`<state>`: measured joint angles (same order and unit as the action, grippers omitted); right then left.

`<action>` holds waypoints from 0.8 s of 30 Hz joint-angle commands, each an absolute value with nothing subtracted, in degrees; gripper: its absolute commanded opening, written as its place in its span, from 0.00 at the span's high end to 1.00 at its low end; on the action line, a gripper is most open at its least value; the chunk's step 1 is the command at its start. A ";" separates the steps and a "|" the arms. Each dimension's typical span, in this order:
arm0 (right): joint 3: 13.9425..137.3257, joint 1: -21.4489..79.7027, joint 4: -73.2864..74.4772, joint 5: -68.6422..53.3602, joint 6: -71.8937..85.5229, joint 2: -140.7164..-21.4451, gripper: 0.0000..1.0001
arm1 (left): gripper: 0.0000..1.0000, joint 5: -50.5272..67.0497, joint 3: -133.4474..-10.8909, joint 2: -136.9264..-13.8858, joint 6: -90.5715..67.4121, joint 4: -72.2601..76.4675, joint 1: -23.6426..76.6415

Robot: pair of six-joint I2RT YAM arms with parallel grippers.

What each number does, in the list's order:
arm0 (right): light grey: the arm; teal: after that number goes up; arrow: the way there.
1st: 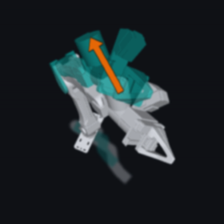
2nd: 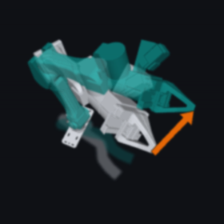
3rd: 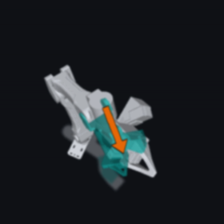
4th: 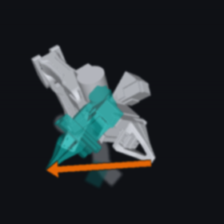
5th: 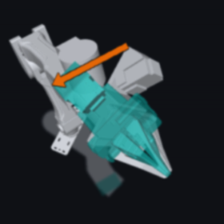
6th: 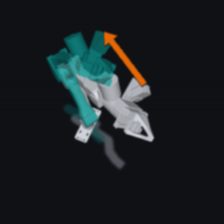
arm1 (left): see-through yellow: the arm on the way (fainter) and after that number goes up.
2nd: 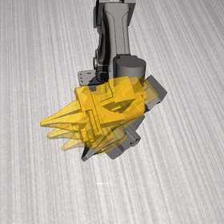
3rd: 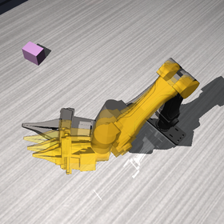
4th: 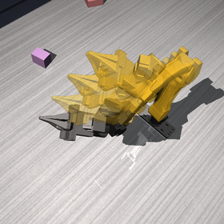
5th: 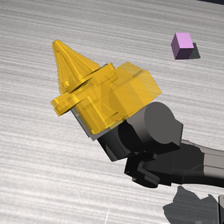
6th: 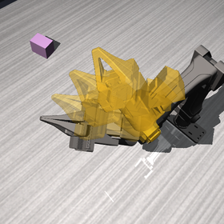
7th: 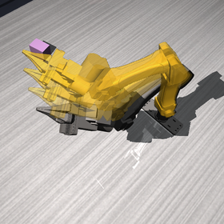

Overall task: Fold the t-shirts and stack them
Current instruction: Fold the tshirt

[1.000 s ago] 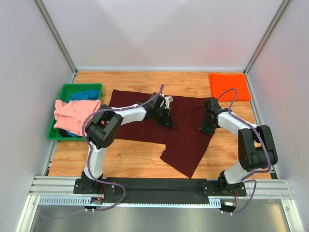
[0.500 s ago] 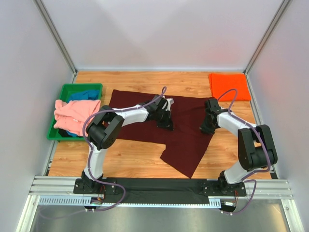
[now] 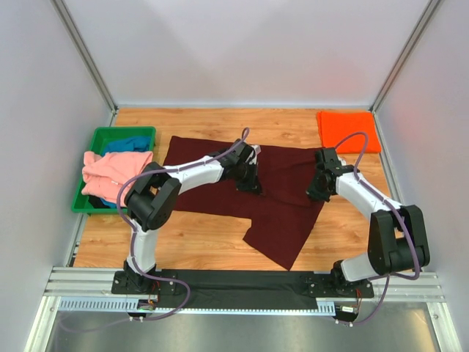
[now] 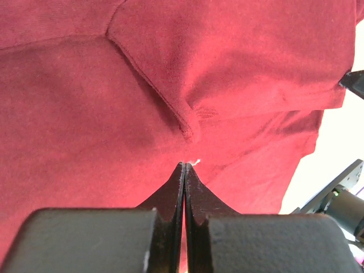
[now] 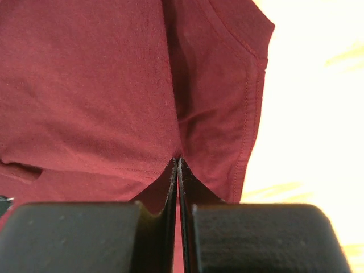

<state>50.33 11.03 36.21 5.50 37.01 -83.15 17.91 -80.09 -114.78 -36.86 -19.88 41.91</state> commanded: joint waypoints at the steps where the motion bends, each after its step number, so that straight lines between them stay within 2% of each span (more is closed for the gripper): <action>1: 52.56 11.07 37.97 5.71 36.12 -80.16 1.00 | 1.00 16.70 -82.53 -110.39 -37.71 -22.67 42.10; 6: 53.00 11.08 38.67 5.71 36.04 -79.19 1.00 | 1.00 17.92 -80.78 -109.07 -35.87 -19.19 42.10; 8: 52.65 11.08 37.89 5.01 36.21 -79.63 1.00 | 0.75 21.61 -78.33 -108.90 -35.77 -13.22 42.10; 10: 52.12 11.08 37.53 4.57 36.21 -79.80 1.00 | 0.62 23.63 -77.61 -109.68 -36.04 -11.43 42.10; 13: 51.59 11.16 37.27 4.22 36.39 -79.54 1.00 | 0.55 23.56 -77.43 -111.27 -36.12 -10.98 42.10; 18: 51.50 11.16 37.18 4.31 36.30 -78.31 1.00 | 0.51 22.06 -79.19 -114.95 -35.95 -13.18 42.10; 24: 51.15 11.07 36.48 3.61 36.30 -78.22 1.00 | 0.51 22.33 -82.70 -119.70 -36.03 -14.06 42.10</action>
<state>51.05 11.03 38.04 4.21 36.62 -80.01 21.93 -79.33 -117.71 -36.58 -14.37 41.91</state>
